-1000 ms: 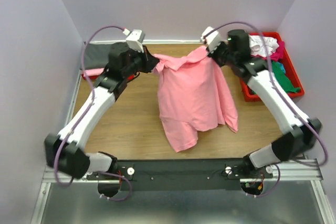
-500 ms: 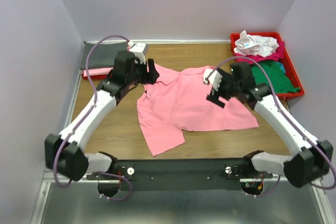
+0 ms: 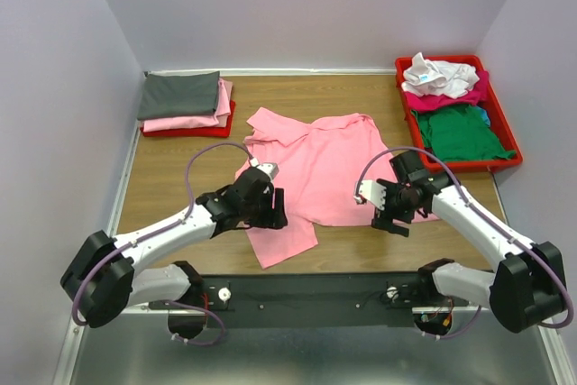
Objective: Fold and stack the t-shirts
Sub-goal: Flatten the tshirt out
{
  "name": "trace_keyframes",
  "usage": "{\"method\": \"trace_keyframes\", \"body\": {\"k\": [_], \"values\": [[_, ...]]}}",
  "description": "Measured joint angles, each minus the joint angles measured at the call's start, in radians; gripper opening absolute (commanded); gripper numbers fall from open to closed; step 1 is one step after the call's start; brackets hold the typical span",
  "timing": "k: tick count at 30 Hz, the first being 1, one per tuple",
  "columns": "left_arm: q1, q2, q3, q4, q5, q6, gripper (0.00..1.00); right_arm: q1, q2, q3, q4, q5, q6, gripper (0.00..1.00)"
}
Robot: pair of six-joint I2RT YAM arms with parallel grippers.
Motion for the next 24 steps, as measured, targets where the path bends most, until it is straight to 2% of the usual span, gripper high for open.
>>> {"method": "trace_keyframes", "body": {"k": [7, 11, 15, 18, 20, 24], "values": [[0.000, 0.126, 0.052, 0.033, -0.149, -0.020, 0.70, -0.029, 0.030, -0.005, 0.033, 0.014, 0.006, 0.89], [0.000, 0.145, 0.062, 0.007, -0.192, -0.073, 0.70, -0.103, 0.037, -0.013, 0.046, 0.023, 0.001, 0.89], [0.000, 0.046, -0.003, -0.016, -0.200, -0.180, 0.71, -0.217, 0.037, -0.013, 0.052, 0.019, -0.029, 0.89], [0.000, -0.067, -0.045, -0.058, -0.225, -0.249, 0.81, -0.256, 0.037, -0.017, 0.053, 0.011, -0.057, 0.89], [0.008, -0.114, -0.051, -0.080, -0.253, -0.290, 0.83, -0.257, 0.049, -0.023, 0.053, 0.000, -0.069, 0.87], [0.050, -0.073, -0.050, -0.079, -0.264, -0.316, 0.85, -0.257, 0.118, -0.034, 0.057, -0.024, -0.079, 0.83]]}}
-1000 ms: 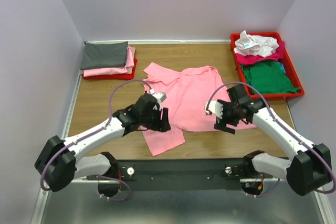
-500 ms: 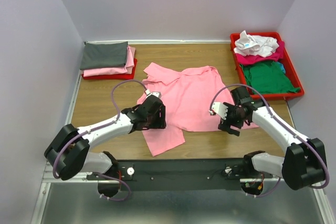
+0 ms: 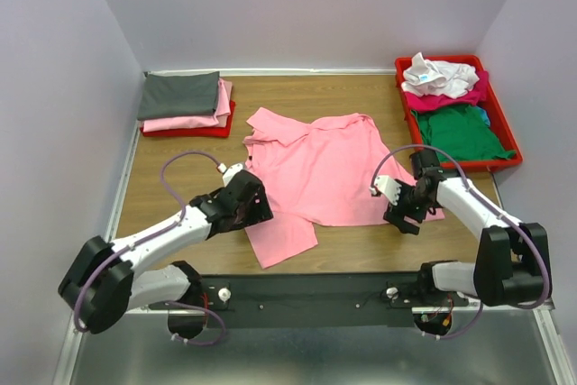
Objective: Fold and stack the t-shirts
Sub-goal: Flatten the tshirt out
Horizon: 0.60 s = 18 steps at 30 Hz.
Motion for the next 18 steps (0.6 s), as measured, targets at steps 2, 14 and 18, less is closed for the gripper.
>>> {"method": "trace_keyframes", "body": {"k": [2, 14, 18], "values": [[0.032, 0.072, 0.000, 0.012, 0.000, -0.002, 0.85, 0.000, 0.020, -0.006, 0.002, -0.003, -0.002, 0.80], [0.099, 0.204, 0.032, 0.100, 0.008, -0.001, 0.85, 0.000, 0.052, -0.020, 0.035, -0.003, 0.021, 0.62], [0.099, 0.166, 0.015, 0.069, 0.017, 0.010, 0.85, 0.000, 0.041, -0.028, 0.043, -0.003, 0.035, 0.63]]}}
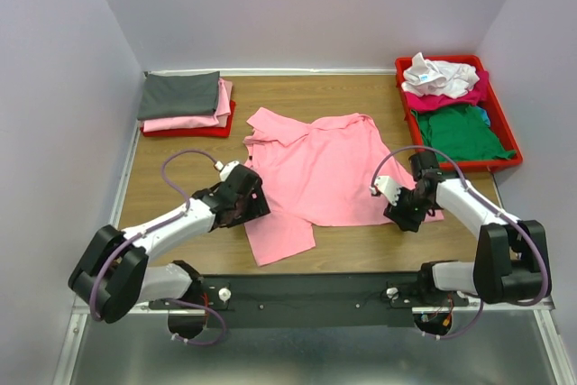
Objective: Fold and stack the t-shirts
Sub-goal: Flatten the tshirt out
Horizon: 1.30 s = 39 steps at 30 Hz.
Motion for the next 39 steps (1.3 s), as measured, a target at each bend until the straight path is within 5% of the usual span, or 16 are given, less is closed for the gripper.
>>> {"method": "trace_keyframes", "body": {"k": [9, 21, 24, 25, 32, 35, 39], "values": [[-0.037, -0.219, -0.027, -0.145, 0.153, 0.011, 0.82, 0.000, -0.036, -0.021, 0.013, 0.000, 0.017, 0.63], [-0.170, -0.121, -0.079, -0.256, 0.356, -0.060, 0.70, 0.000, -0.023, -0.014, 0.013, -0.023, 0.035, 0.62], [-0.193, -0.082, -0.065, -0.262, 0.364, -0.067, 0.48, 0.000, -0.023, -0.014, 0.014, -0.023, 0.035, 0.62], [-0.194, -0.072, -0.064, -0.262, 0.366, -0.066, 0.47, 0.000, -0.023, -0.014, 0.014, -0.023, 0.035, 0.62], [-0.196, -0.018, -0.051, -0.266, 0.377, -0.065, 0.20, 0.000, -0.014, -0.014, 0.027, -0.038, 0.042, 0.29], [-0.197, -0.017, -0.051, -0.270, 0.362, -0.059, 0.00, 0.000, 0.002, -0.003, 0.033, -0.044, 0.043, 0.15], [-0.199, -0.018, -0.046, -0.282, 0.352, -0.048, 0.00, 0.000, 0.012, 0.005, 0.043, -0.049, 0.059, 0.00]]}}
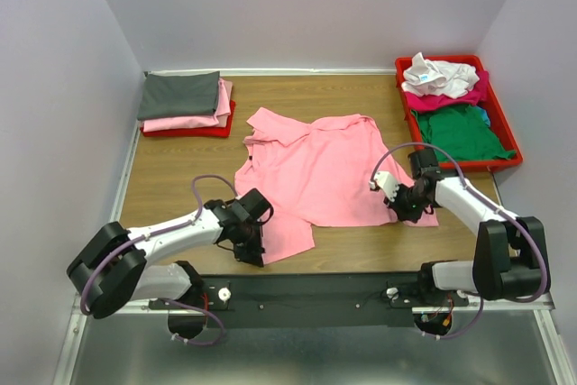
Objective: Fold and stack the t-shirts
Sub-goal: Flatten the tshirt out
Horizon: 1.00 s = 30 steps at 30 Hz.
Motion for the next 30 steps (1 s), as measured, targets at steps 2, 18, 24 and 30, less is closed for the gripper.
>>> {"method": "trace_keyframes", "body": {"k": [2, 18, 24, 30], "values": [[-0.001, -0.010, 0.009, -0.020, -0.012, 0.007, 0.00, 0.000, -0.002, 0.000, 0.004, 0.000, 0.005, 0.00], [0.182, -0.093, 0.536, -0.173, -0.215, 0.167, 0.00, 0.000, -0.042, 0.467, -0.028, -0.002, 0.101, 0.00], [0.338, 0.151, 1.056, -0.111, -0.282, 0.338, 0.00, -0.002, 0.280, 1.042, -0.021, 0.037, 0.188, 0.00], [0.362, 0.320, 1.698, -0.047, -0.293, 0.441, 0.00, -0.005, 0.410, 1.530, -0.004, 0.057, 0.276, 0.00]]}}
